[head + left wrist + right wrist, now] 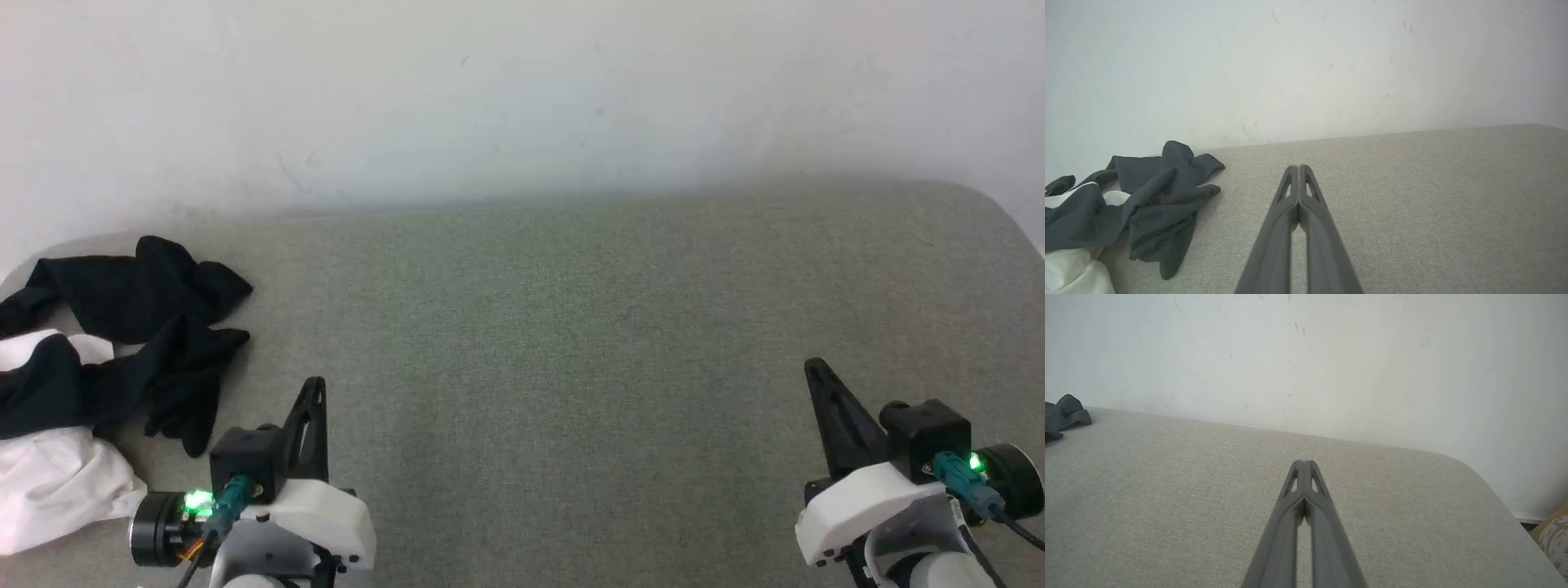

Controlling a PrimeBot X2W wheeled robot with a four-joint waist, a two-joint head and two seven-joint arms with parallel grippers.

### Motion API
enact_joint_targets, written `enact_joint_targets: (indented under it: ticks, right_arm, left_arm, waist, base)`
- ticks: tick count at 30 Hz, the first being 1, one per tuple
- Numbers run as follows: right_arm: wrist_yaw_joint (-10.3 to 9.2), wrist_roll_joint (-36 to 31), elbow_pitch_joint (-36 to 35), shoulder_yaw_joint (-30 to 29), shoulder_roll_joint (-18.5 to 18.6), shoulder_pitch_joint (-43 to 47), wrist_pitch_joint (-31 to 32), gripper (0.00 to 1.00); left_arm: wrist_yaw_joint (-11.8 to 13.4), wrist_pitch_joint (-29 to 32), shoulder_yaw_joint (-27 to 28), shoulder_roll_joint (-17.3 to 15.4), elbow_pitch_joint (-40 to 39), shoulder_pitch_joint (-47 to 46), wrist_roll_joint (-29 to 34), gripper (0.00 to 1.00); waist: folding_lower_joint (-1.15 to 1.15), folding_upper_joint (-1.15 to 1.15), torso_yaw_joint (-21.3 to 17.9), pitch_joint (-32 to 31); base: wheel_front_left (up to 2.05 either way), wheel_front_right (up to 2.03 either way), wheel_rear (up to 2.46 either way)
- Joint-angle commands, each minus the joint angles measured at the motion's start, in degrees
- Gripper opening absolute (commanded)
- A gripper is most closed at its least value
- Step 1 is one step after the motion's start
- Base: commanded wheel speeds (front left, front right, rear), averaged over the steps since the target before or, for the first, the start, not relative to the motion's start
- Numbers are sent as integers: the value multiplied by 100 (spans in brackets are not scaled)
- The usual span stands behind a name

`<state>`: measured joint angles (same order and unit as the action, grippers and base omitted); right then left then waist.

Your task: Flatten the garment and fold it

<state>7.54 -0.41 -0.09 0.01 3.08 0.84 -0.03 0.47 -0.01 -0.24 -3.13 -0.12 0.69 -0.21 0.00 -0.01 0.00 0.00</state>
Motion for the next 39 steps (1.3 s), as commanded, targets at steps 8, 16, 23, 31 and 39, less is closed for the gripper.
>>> enact_joint_targets:
  ticks: [8, 16, 23, 31, 39]
  right_arm:
    - [-5, 41, 9, -1, -21, -84, 3, 0]
    - [-5, 41, 9, -1, -21, -84, 3, 0]
    - [-5, 41, 9, -1, -21, -84, 3, 0]
    - [-5, 41, 9, -1, -21, -84, 3, 0]
    - [0, 5, -1, -6, 4, 11, -9, 100]
  left_arm:
    - [-47, 1, 24, 25, 12, -69, 21, 0]
    - [-47, 1, 24, 25, 12, -69, 21, 0]
    - [-47, 1, 24, 25, 12, -69, 21, 0]
    - [-47, 1, 24, 25, 12, -69, 21, 0]
    - [1, -9, -7, -3, -5, 6, -1, 100]
  waist:
    - [0, 1, 0, 0]
    - [0, 1, 0, 0]
    - [0, 1, 0, 0]
    - [0, 1, 0, 0]
    - [0, 0, 0, 0]
  base:
    - [0, 0, 0]
    - [0, 0, 0]
    - [0, 0, 0]
    - [0, 0, 0]
    - [0, 0, 0]
